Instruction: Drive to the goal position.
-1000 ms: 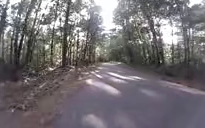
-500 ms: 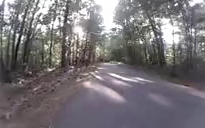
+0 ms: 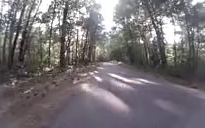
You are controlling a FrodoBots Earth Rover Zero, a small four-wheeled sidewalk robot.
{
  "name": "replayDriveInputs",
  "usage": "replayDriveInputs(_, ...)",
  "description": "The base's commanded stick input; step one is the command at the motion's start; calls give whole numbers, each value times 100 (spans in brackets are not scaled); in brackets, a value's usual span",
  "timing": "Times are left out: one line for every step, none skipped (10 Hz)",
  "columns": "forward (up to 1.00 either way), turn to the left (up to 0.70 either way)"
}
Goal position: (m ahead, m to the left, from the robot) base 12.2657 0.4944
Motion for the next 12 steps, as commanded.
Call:
replayDriveInputs(70,-1)
replayDriveInputs(70,-1)
replayDriveInputs(70,-1)
replayDriveInputs(70,-1)
replayDriveInputs(70,-1)
replayDriveInputs(70,-1)
replayDriveInputs(70,-1)
replayDriveInputs(70,-1)
replayDriveInputs(70,-1)
replayDriveInputs(70,-1)
replayDriveInputs(70,-1)
replayDriveInputs(70,-1)
